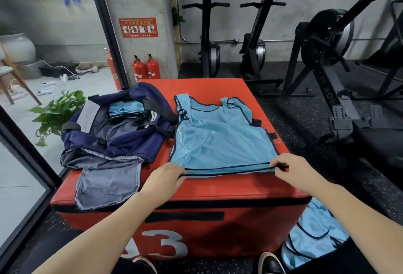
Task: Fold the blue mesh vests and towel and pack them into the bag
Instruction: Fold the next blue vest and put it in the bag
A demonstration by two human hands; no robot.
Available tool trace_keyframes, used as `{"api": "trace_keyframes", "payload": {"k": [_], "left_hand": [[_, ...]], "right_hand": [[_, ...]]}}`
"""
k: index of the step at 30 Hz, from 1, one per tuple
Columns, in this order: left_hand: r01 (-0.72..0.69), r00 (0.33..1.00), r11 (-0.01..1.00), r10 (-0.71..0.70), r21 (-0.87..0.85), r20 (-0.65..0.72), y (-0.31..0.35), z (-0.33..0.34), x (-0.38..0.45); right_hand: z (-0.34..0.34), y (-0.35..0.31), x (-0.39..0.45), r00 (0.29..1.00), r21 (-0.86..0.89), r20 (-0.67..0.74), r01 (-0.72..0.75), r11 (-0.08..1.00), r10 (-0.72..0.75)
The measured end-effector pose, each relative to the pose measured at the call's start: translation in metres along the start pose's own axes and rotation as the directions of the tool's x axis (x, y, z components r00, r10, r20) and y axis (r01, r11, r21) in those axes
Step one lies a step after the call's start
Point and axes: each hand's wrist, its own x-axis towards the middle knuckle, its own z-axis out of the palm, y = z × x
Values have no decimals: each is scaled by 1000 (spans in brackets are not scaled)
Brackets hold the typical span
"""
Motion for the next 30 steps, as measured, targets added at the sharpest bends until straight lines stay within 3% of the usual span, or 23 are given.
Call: {"api": "trace_keyframes", "payload": {"k": [3, 5, 10, 12, 15, 19, 22, 25, 27, 30], "left_hand": [[-43, 997, 998, 46, 41, -65, -14, 3, 5], [-20, 997, 999, 22, 34, -76, -23, 0, 7], [126, 977, 980, -150, -155, -155, -13, -41, 18], [169, 957, 962, -213, -217, -199, -7, -66, 27], [181, 922, 956, -247, -232, -298, 0, -109, 50], [190, 852, 938, -305, -291, -425, 22, -191, 87], [156, 793, 929, -320, -336, -518, 42, -266, 110], [94, 750, 931, -299, -352, -590, 61, -345, 124], [47, 735, 918, -299, -394, -609, 73, -394, 130], [4, 711, 920, -279, -393, -646, 88, -457, 127]], "right_hand": [[-1, 8, 4, 984, -275, 138, 151, 950, -117], [0, 10, 7, 972, -411, 150, 227, 883, -180], [-18, 0, 9, 990, -473, 103, 136, 870, -99], [-30, -5, 11, 997, -386, 20, 79, 919, -77], [-57, -23, 20, 975, -191, -219, -8, 982, -34], [-119, -77, 36, 820, 119, -569, 7, 993, 63], [-185, -127, 43, 765, 367, -622, 92, 925, 170], [-253, -174, 51, 757, 597, -602, 216, 772, 254], [-296, -197, 60, 753, 635, -604, 257, 729, 261], [-352, -222, 64, 751, 580, -635, 307, 755, 182]]}}
